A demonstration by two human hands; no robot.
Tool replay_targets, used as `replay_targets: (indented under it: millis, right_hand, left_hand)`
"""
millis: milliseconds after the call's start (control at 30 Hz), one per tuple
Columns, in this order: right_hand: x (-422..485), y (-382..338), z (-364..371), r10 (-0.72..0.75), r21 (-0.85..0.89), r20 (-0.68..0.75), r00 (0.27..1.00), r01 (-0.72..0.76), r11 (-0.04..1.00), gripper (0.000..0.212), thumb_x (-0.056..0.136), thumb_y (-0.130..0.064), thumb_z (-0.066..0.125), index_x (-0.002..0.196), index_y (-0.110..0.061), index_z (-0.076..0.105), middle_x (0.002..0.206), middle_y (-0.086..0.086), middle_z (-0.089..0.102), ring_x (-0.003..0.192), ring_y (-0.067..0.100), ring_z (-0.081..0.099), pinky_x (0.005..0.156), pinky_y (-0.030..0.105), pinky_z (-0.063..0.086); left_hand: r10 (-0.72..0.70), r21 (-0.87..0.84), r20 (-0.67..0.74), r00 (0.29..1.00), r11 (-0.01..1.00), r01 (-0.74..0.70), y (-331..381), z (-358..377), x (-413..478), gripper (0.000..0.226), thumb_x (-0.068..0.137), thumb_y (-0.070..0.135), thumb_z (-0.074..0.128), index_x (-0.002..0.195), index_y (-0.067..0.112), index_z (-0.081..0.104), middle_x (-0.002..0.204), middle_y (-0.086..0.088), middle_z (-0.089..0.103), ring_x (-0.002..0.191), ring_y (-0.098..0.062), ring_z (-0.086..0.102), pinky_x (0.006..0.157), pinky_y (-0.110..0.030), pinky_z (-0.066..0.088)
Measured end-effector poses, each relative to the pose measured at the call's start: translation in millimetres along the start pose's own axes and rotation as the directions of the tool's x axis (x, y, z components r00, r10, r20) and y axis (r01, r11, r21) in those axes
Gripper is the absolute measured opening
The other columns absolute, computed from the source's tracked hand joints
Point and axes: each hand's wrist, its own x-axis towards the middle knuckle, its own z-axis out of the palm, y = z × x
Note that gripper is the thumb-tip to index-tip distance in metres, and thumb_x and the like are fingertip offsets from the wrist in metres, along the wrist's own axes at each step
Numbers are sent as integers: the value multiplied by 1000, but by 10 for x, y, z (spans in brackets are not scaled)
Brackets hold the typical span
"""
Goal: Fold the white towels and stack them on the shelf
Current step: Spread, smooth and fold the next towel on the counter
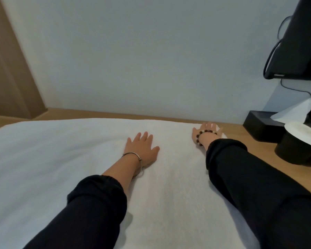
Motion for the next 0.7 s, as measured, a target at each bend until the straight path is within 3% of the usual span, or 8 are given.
replay_targets:
  millis: [100, 200, 367, 533, 600, 700]
  right_hand:
    - [-257, -517, -40, -288, 79, -12, 958, 288, 954, 62, 100, -47, 12, 153, -17, 0, 160, 6, -11, 147, 26, -10, 116, 51, -4]
    - [-555, -921, 117, -520, 92, 34, 854, 515, 852, 59, 99, -51, 12, 153, -28, 5, 161, 0, -8, 147, 24, -5, 115, 53, -1]
    - [-560, -851, 242, -527, 63, 20, 850, 525, 849, 61, 97, -57, 11, 152, -34, 0, 160, -4, -12, 147, 20, -7, 116, 52, -2]
    - [-601, -955, 214, -457, 52, 73, 886, 455, 889, 61, 97, -53, 13, 152, -31, -2, 160, -4, -15, 147, 19, -8, 116, 55, 0]
    - [-607, -1104, 109, -395, 56, 115, 911, 391, 919, 62, 97, -46, 19, 152, -24, 2, 160, -1, -9, 147, 23, -2, 115, 57, 6]
    - [-704, -1554, -79, -480, 155, 118, 869, 461, 874, 59, 96, -34, 25, 150, -12, 16, 158, 9, 9, 143, 31, 17, 113, 55, 21]
  left_hand:
    - [58, -34, 86, 995, 998, -56, -217, -154, 58, 53, 98, 37, 31, 149, 22, 21, 158, 1, 14, 144, -18, 10, 113, -48, 12]
    - [-94, 80, 74, 993, 993, 88, -699, -133, -44, 57, 97, 51, 21, 150, 36, 7, 159, 11, -1, 146, -18, -2, 112, -55, 4]
    - [-325, 59, 18, 945, 944, 324, -1542, -139, -395, 62, 93, 63, 11, 150, 38, 3, 159, 11, -6, 147, -18, -5, 115, -53, -1]
    - [-566, 46, 62, 822, 824, 565, -1923, -228, -578, 64, 92, 64, 10, 150, 39, -3, 159, 8, -11, 146, -23, -8, 114, -56, -2]
    - [-580, 59, 76, 811, 814, 577, -1898, -263, -514, 61, 95, 59, 10, 150, 38, -5, 159, 7, -13, 146, -25, -10, 112, -59, -3]
    - [-406, 63, 40, 913, 913, 403, -1708, -277, -244, 52, 100, 43, 13, 150, 36, 0, 159, 7, -10, 146, -24, -8, 113, -59, 0]
